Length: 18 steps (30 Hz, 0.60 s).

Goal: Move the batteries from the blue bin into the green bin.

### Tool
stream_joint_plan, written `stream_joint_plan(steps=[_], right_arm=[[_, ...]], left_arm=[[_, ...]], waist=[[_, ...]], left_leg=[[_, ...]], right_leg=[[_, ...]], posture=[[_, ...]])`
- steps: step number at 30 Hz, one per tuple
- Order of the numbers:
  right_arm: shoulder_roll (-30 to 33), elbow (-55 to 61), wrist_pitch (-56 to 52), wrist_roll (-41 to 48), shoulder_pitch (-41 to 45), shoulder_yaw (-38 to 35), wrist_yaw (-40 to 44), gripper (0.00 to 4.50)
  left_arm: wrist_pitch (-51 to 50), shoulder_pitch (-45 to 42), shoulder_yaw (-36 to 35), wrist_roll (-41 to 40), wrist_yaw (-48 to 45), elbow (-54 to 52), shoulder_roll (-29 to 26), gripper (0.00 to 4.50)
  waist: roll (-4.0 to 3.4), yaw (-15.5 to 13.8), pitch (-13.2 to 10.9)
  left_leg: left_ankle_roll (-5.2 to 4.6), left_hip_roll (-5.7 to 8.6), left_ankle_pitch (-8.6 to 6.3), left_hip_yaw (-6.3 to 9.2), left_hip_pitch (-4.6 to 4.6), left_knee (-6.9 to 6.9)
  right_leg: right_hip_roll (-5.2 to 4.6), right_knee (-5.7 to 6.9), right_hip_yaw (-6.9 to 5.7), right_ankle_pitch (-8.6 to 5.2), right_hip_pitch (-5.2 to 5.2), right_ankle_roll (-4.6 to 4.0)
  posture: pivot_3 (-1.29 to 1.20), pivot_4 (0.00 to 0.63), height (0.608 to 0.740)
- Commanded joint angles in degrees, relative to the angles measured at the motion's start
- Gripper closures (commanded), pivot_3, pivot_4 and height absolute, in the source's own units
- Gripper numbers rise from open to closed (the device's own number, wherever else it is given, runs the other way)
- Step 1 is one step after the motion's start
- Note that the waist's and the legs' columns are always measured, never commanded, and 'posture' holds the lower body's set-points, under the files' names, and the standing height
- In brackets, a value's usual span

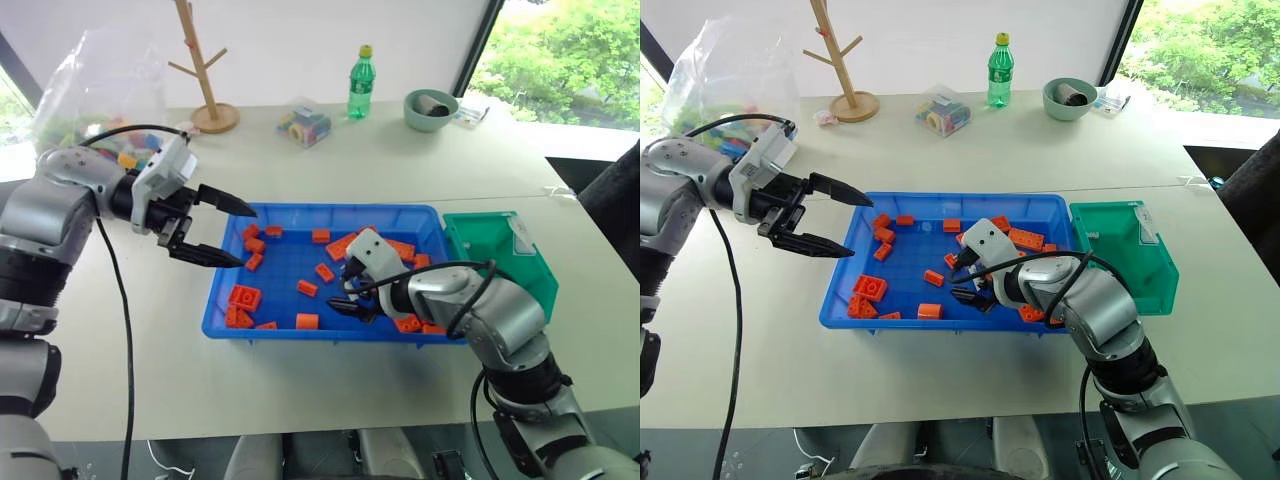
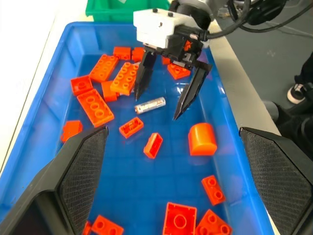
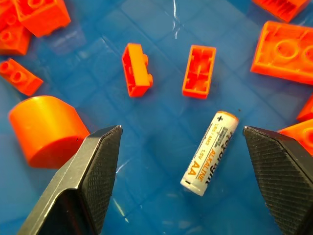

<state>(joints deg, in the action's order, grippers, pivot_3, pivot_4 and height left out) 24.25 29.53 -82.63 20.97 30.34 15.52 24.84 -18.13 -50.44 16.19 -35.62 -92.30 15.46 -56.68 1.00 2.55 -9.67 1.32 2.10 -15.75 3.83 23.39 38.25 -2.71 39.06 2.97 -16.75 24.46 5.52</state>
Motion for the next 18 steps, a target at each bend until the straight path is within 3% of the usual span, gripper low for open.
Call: stream_joint_plan(steps=[1,5,9,14,15,18], right_arm=[[2.4,-1.2,3.7,-1.2,-1.4,1.1,-0.5,0.46],[4.1,-2.5,6.0,-1.3,-3.1,1.3,-0.4,0.46],[3.1,-2.9,7.0,-1.0,-2.9,2.0,-0.7,1.69],[1.7,-2.5,6.9,-0.9,-2.2,2.6,-0.8,4.18],[1.6,-2.2,6.6,-0.8,-2.3,2.6,-0.8,4.43],[1.3,-1.9,5.4,-0.3,-2.1,1.9,-0.6,4.42]], left_arm=[[0.5,-1.5,-1.1,-0.7,-0.2,-0.8,-1.2,0.00],[0.8,-1.0,-1.3,-0.6,-0.2,-0.9,-1.5,0.00],[0.9,-1.2,-1.5,-0.3,-0.2,-0.6,-1.3,0.00],[1.2,-1.5,-1.5,0.1,-0.2,-0.1,-0.8,0.00],[1.2,-1.5,-1.5,0.2,-0.2,0.0,-0.8,0.00],[1.6,-1.7,-1.5,0.4,-0.2,0.6,-0.6,0.00]], waist=[[0.00,-0.1,0.0],[0.01,0.0,0.0],[0.02,0.0,0.0],[0.02,0.1,0.0],[0.02,0.1,0.0],[0.02,0.0,0.0]], left_leg=[[0.00,0.01,0.00,0.00,0.00,0.00],[0.00,0.01,0.00,0.00,-0.02,0.01],[0.00,0.00,0.00,0.00,-0.03,0.00],[0.00,-0.03,0.00,0.00,-0.04,0.00],[0.00,-0.03,0.00,0.00,-0.04,0.00],[0.00,-0.02,0.00,0.00,-0.04,0.00]], right_leg=[[0.00,0.00,0.00,0.00,-0.01,0.00],[0.00,-0.01,0.00,0.00,-0.04,0.00],[0.01,0.00,0.00,0.00,-0.05,0.00],[0.04,0.00,0.00,0.00,-0.05,0.00],[0.04,0.00,-0.01,0.00,-0.05,0.00],[0.04,0.00,0.00,0.00,-0.05,0.00]], posture=[[0.00,0.150,0.736],[0.00,0.150,0.736],[0.00,0.150,0.736],[0.00,0.150,0.736],[0.00,0.150,0.736],[0.00,0.150,0.736]])
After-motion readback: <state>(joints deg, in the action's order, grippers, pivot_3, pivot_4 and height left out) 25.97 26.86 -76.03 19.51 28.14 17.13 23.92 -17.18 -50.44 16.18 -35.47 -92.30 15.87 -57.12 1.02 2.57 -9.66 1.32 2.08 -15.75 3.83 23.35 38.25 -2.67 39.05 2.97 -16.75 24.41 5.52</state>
